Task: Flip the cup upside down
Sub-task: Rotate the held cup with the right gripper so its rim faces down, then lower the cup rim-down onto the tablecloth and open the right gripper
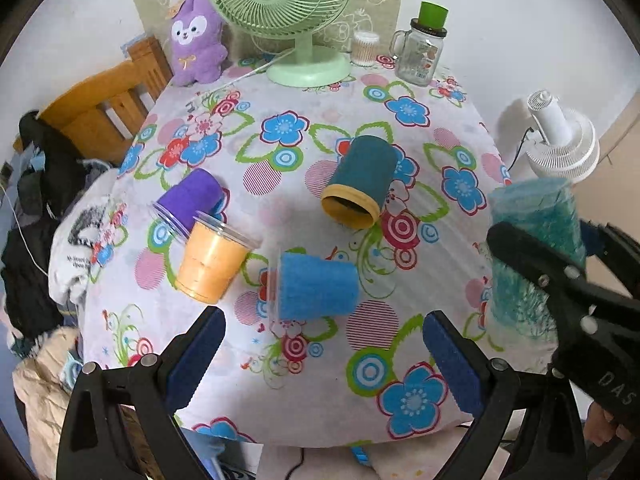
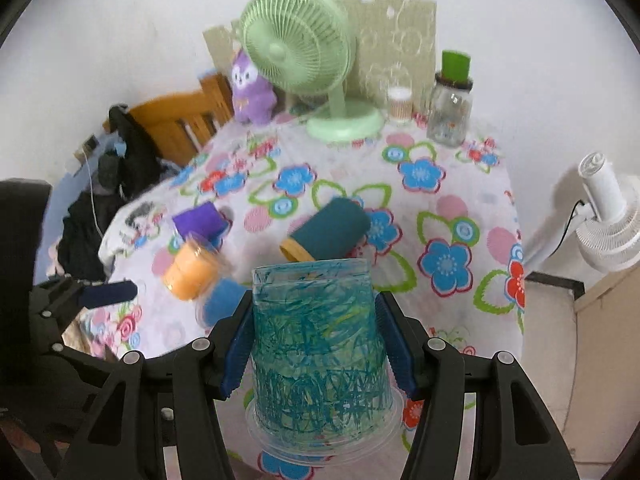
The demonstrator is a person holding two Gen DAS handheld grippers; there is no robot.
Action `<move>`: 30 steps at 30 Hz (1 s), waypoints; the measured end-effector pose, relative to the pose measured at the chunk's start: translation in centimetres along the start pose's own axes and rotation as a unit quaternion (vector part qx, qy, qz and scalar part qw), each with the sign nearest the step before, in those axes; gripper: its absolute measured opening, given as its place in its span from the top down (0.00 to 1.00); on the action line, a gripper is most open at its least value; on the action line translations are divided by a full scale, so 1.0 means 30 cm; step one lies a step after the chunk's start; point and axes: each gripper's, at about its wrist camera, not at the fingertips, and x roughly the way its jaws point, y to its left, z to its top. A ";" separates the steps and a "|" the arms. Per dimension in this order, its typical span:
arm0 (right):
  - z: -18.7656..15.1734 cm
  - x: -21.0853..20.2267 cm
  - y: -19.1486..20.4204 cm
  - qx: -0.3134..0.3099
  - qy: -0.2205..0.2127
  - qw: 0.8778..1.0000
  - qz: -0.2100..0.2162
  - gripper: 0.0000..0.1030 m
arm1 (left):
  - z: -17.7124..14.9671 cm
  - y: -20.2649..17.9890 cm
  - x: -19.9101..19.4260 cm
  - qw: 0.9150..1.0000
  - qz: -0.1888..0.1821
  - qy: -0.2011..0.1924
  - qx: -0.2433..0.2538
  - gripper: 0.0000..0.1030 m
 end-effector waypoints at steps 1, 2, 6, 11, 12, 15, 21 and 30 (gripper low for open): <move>-0.008 -0.004 0.004 0.001 -0.017 1.000 0.001 0.40 | -0.003 0.000 0.000 1.000 0.003 -0.003 0.006 0.03; -0.017 -0.005 0.006 0.002 -0.034 0.999 0.002 0.40 | -0.006 0.000 0.003 1.000 0.006 -0.007 0.014 0.03; -0.071 0.026 0.010 0.011 -0.098 0.995 -0.003 0.40 | -0.029 0.011 0.036 0.999 0.011 -0.020 0.031 0.03; -0.135 0.119 0.008 0.031 -0.131 0.991 -0.012 0.40 | -0.057 0.051 0.098 0.998 0.002 -0.038 0.040 0.03; -0.146 0.140 0.013 0.031 -0.134 0.990 -0.014 0.40 | -0.057 0.060 0.112 0.998 0.000 -0.039 0.040 0.03; -0.177 0.203 0.024 0.031 -0.145 0.989 -0.023 0.40 | -0.064 0.092 0.177 0.999 -0.012 -0.033 0.040 0.03; -0.234 0.290 0.023 0.054 -0.178 0.982 -0.042 0.40 | -0.097 0.140 0.256 0.998 -0.031 -0.038 0.032 0.03; -0.283 0.352 0.010 0.083 -0.179 0.979 -0.053 0.39 | -0.146 0.146 0.305 0.997 -0.034 -0.041 0.059 0.03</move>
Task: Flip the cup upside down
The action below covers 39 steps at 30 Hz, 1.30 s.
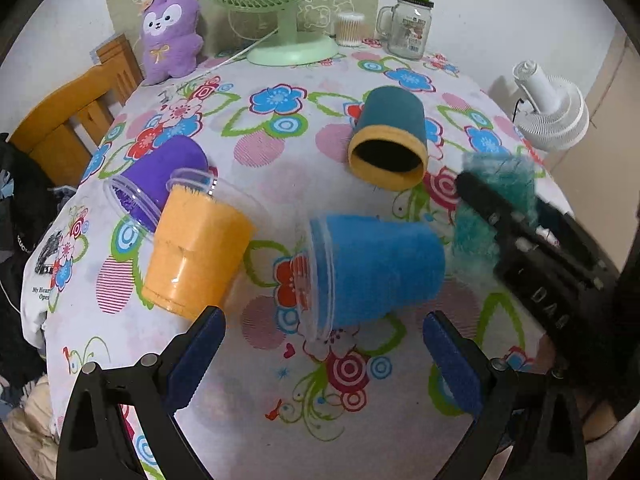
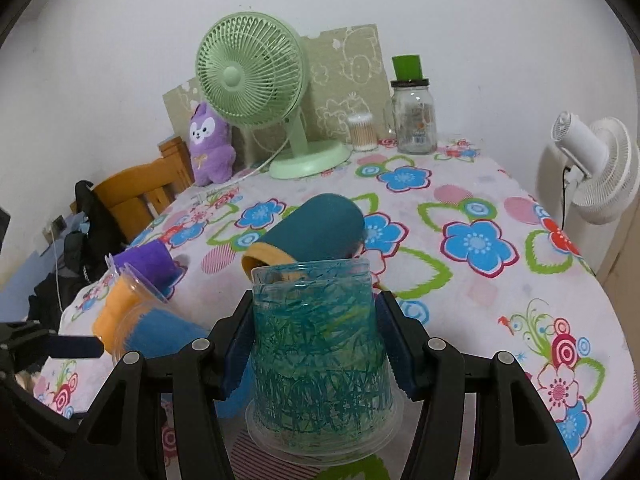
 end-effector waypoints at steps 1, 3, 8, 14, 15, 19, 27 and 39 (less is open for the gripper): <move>-0.007 0.000 0.000 -0.001 0.010 1.000 -0.005 0.39 | -0.004 0.001 0.002 1.000 0.000 0.002 0.003 0.03; -0.022 -0.005 0.002 0.001 0.028 1.000 0.001 0.37 | -0.008 0.003 0.003 1.000 -0.002 0.005 0.004 0.03; -0.042 -0.010 0.021 0.002 0.088 0.996 -0.021 0.12 | -0.011 0.007 -0.008 1.000 -0.009 0.016 0.004 0.03; 0.024 -0.092 0.035 0.018 0.126 0.991 -0.029 0.11 | 0.000 0.018 -0.080 0.999 -0.021 0.030 -0.005 0.03; 0.044 -0.112 0.040 0.019 0.128 0.991 -0.030 0.11 | 0.006 0.020 -0.101 0.999 -0.024 0.031 -0.006 0.03; 0.142 -0.195 0.069 0.021 0.144 0.989 -0.034 0.10 | 0.039 0.031 -0.201 0.999 -0.031 0.030 -0.012 0.03; 0.295 -0.317 0.155 -0.029 0.159 0.984 -0.072 0.09 | 0.116 0.060 -0.372 0.999 -0.037 0.021 -0.034 0.03; 0.404 -0.444 0.216 -0.028 0.131 0.988 -0.080 0.09 | 0.156 0.094 -0.544 0.997 -0.032 -0.027 -0.059 0.03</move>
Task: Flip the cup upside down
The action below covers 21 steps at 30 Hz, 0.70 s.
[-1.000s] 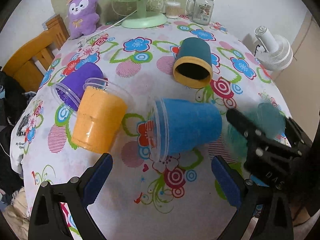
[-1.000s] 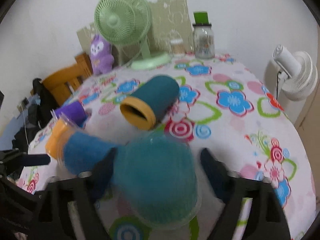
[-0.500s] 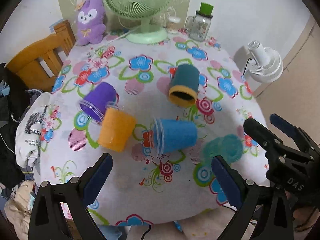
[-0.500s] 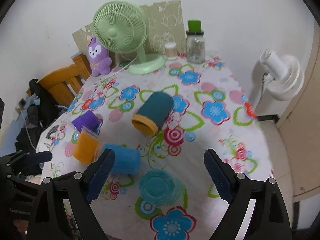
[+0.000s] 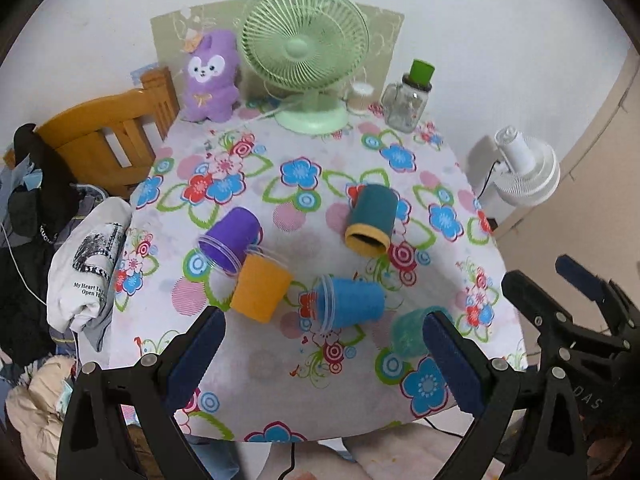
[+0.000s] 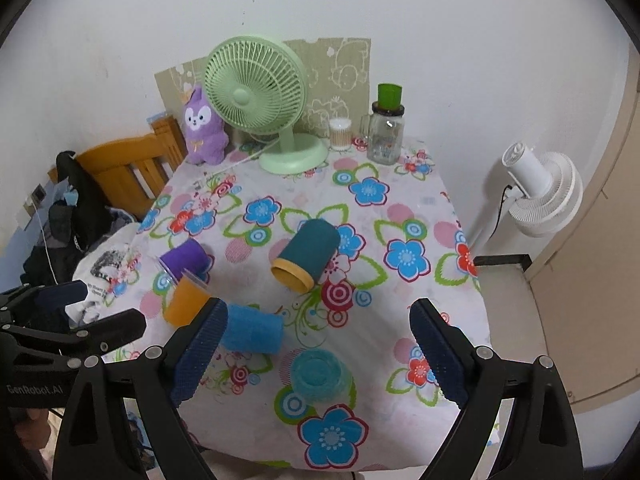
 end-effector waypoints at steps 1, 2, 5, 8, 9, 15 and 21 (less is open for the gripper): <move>0.002 -0.012 -0.001 0.002 -0.004 1.000 -0.001 0.09 | 0.001 0.002 -0.013 1.000 -0.002 -0.005 -0.003 0.03; 0.005 -0.020 -0.002 0.004 -0.008 1.000 -0.001 0.09 | 0.004 0.003 -0.024 1.000 -0.003 -0.010 -0.005 0.03; 0.012 -0.050 -0.004 0.009 -0.018 1.000 0.001 0.09 | 0.009 0.001 -0.054 1.000 -0.006 -0.027 -0.005 0.00; 0.014 -0.063 0.000 0.009 -0.025 1.000 -0.001 0.09 | 0.009 -0.008 -0.072 0.999 -0.006 -0.040 0.000 0.00; 0.013 -0.063 0.001 0.009 -0.026 1.000 -0.001 0.09 | 0.009 -0.011 -0.073 0.999 -0.006 -0.041 0.002 0.00; 0.010 -0.067 -0.001 0.015 -0.021 1.000 0.000 0.09 | 0.004 -0.011 -0.077 0.999 0.004 -0.049 0.003 0.00; 0.008 -0.067 -0.001 0.016 -0.020 1.000 0.001 0.09 | 0.002 -0.011 -0.079 0.999 0.005 -0.051 0.003 0.00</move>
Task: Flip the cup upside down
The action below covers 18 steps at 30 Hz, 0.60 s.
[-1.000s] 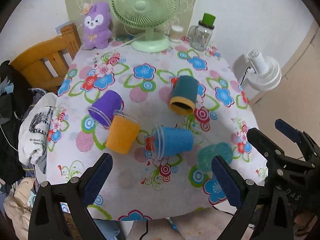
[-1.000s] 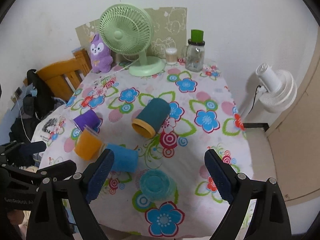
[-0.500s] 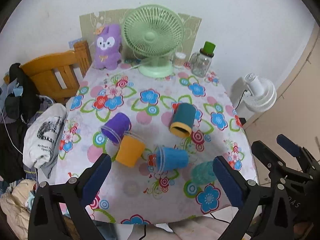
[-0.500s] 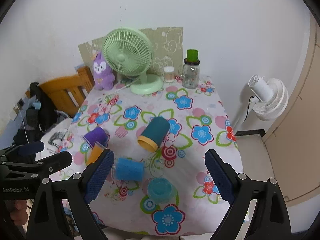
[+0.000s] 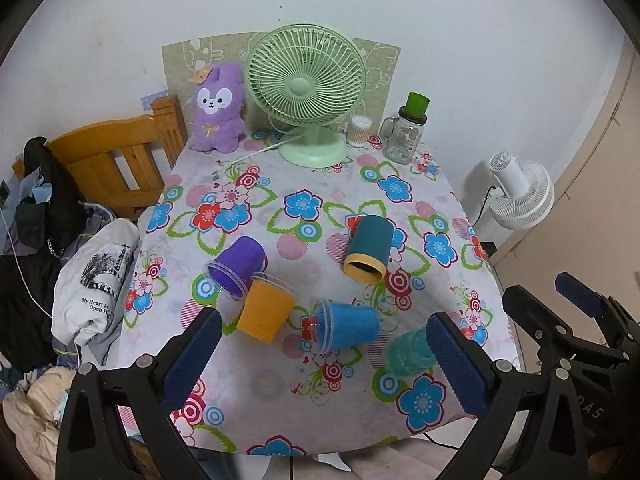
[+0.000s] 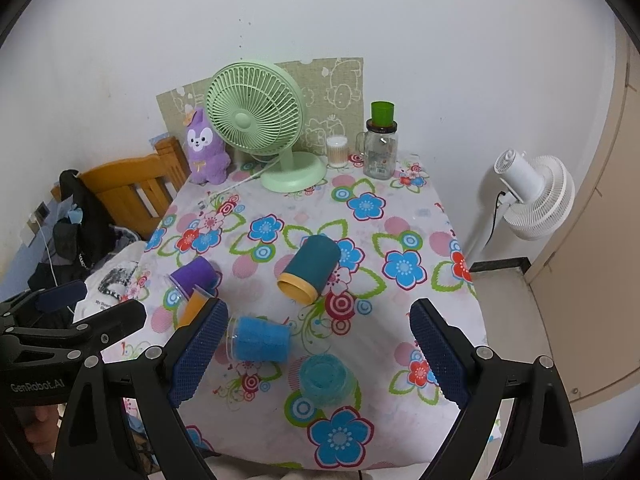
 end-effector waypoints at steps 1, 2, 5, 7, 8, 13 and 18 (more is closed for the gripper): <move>-0.001 0.000 0.000 0.001 0.001 1.000 0.000 0.09 | 0.000 0.000 0.000 1.000 0.000 0.000 0.000 0.00; -0.002 0.002 0.001 0.001 0.002 1.000 0.000 0.09 | 0.000 0.000 0.000 1.000 0.001 0.001 0.000 0.00; -0.005 0.003 0.003 0.002 0.003 1.000 -0.001 0.09 | -0.005 0.002 -0.003 1.000 0.000 0.002 0.002 0.00; -0.007 0.003 0.003 0.003 0.004 1.000 -0.001 0.09 | -0.007 0.003 -0.003 1.000 0.000 0.003 0.003 0.00; -0.009 0.002 0.004 0.004 0.004 1.000 -0.001 0.09 | -0.008 0.004 -0.003 1.000 0.000 0.002 0.003 0.00; -0.016 0.008 0.007 0.006 0.005 1.000 -0.006 0.09 | -0.010 0.001 0.003 1.000 -0.002 0.005 0.005 0.00; -0.019 0.007 0.007 0.007 0.005 1.000 -0.006 0.09 | -0.010 -0.001 0.007 1.000 -0.003 0.006 0.007 0.00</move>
